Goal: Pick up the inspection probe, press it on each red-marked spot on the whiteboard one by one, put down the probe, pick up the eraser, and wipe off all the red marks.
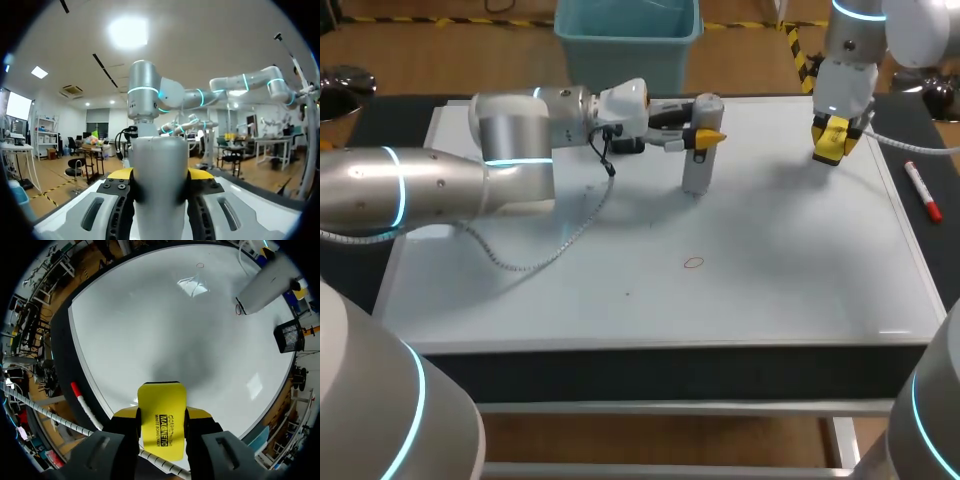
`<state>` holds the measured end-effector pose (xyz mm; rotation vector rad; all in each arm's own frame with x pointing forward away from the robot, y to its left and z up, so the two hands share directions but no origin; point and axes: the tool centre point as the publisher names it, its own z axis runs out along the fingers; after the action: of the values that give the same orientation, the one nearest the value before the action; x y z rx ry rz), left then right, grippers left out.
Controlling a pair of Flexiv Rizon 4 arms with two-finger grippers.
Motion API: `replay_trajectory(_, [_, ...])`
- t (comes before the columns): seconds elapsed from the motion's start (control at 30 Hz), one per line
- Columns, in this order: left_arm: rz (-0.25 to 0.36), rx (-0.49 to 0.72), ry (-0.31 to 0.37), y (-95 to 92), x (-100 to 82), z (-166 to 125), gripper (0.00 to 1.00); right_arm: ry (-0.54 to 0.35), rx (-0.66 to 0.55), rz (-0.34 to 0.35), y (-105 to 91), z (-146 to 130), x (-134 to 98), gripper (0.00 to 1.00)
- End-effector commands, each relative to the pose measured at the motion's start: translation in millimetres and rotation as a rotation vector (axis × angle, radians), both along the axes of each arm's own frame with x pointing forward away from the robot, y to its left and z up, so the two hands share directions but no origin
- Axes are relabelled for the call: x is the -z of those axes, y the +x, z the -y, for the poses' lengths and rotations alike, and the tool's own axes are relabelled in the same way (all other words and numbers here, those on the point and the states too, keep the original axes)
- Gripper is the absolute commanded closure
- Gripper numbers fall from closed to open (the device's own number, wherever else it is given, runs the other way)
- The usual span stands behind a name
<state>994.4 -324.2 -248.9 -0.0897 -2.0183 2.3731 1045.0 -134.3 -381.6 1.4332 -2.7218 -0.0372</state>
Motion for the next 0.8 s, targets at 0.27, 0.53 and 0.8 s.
replay_trajectory(0.27, [0.032,-0.077,0.025,4.8,-29.1,-39,1.0,-0.003,-0.002,-0.001,0.6,1,-1,1.0])
replay_trajectory(0.53, [0.046,-0.189,0.037,0.0,-38.5,-91,1.0,-0.003,-0.002,-0.001,0.6,1,-1,1.0])
replay_trajectory(0.8, [0.045,-0.299,0.037,-7.3,-34.5,-151,1.0,-0.003,-0.002,-0.001,0.6,1,-1,1.0])
